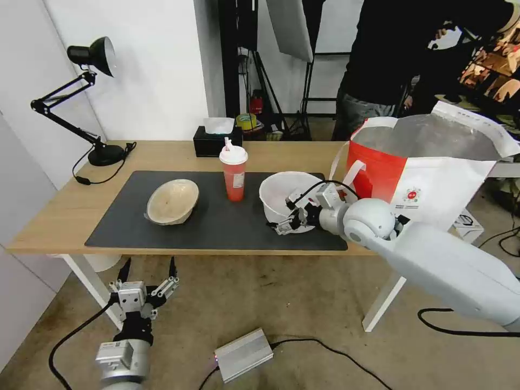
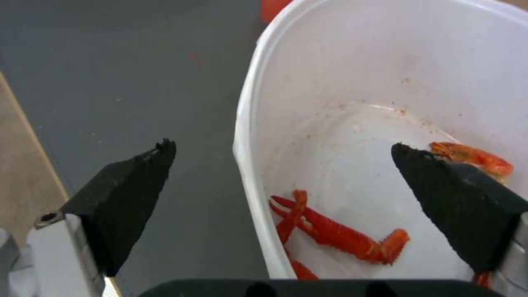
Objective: Pick up the trash from the table and place it into the takeout bag.
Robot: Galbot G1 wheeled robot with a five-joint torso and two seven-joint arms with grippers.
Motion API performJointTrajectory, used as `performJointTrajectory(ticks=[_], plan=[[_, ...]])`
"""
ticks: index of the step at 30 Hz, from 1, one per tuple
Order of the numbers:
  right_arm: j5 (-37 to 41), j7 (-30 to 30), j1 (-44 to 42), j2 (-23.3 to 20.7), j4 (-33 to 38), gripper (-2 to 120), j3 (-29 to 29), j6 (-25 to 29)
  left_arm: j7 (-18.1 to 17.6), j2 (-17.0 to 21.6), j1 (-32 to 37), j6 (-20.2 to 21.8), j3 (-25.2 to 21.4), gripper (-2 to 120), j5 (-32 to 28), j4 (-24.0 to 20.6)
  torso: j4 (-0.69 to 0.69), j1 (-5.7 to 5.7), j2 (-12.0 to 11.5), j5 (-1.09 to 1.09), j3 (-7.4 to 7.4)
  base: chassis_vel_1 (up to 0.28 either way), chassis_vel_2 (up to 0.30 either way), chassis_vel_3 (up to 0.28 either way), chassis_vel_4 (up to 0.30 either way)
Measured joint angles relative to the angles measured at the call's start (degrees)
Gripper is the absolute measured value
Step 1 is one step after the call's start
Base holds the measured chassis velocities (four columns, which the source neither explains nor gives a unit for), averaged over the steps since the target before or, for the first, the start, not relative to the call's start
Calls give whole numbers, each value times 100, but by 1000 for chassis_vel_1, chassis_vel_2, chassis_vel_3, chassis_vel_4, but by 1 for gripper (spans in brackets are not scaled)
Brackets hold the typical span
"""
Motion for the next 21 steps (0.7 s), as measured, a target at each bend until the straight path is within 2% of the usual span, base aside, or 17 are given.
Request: performJointTrajectory(ticks=[21], plan=[[9,295,-45,50,-79,100,-16,-240,-4,-2,-3,-10,-24,100,-59,-11,0,0,-1,1,2,0,0,0,0]])
